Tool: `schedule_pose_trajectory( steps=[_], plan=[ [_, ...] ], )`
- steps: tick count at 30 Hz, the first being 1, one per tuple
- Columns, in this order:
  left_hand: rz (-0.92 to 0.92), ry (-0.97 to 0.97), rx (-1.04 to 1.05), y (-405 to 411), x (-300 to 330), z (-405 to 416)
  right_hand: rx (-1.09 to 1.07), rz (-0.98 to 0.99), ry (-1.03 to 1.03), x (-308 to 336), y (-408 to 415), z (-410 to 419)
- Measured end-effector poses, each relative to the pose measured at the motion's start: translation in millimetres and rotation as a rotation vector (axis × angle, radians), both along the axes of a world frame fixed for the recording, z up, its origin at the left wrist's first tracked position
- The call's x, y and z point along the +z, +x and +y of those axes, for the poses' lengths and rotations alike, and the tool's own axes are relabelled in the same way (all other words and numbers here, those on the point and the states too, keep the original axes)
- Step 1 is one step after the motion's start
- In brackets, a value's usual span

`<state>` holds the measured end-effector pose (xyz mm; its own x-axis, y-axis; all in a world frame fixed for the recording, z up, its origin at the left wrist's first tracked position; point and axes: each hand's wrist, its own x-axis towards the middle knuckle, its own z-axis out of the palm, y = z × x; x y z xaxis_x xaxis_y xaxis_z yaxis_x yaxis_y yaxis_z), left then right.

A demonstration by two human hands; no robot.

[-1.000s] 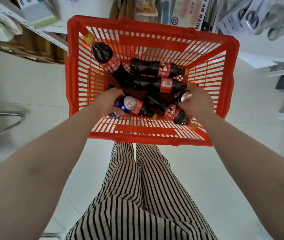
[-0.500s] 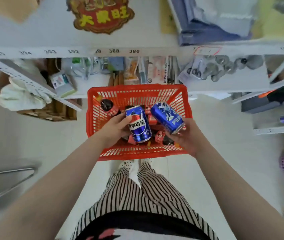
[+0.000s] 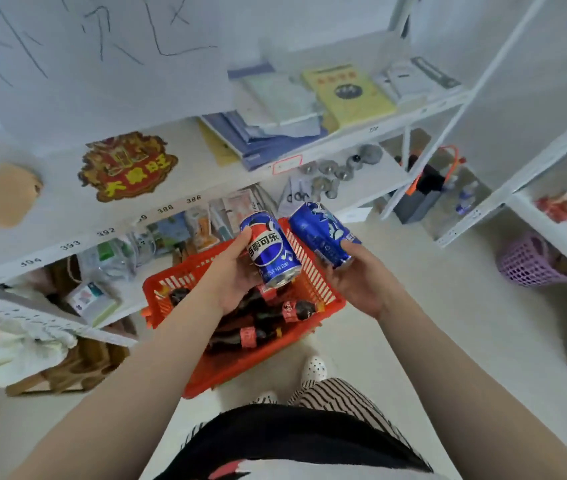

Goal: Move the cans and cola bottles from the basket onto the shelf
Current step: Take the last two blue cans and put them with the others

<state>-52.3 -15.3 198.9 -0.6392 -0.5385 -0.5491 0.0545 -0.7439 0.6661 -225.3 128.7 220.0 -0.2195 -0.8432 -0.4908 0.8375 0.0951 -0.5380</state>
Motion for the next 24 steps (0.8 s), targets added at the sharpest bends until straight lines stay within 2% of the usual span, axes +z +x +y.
schedule_pose_trajectory(
  steps=[3, 7, 11, 20, 24],
  plan=[
    [-0.033, -0.034, -0.095, -21.1, 8.2, 12.3, -0.146, 0.033, 0.065, 10.5, -12.2, 29.2],
    [-0.062, -0.063, -0.199, -61.5, 14.3, 41.6, -0.313, -0.100, -0.085, 18.8, -32.5, 80.7],
    [-0.042, -0.065, -0.288, -118.1, 26.4, 85.0, -0.437, -0.136, -0.143, 19.7, -65.3, 134.6],
    [0.008, -0.116, -0.520, -273.6, 39.5, 231.4, -0.604, -0.090, -0.169, 26.9, -168.1, 294.1],
    [0.025, -0.091, -0.620, -337.8, 36.0, 302.4, -0.714, -0.095, -0.108, 40.4, -212.8, 370.2]
  ],
)
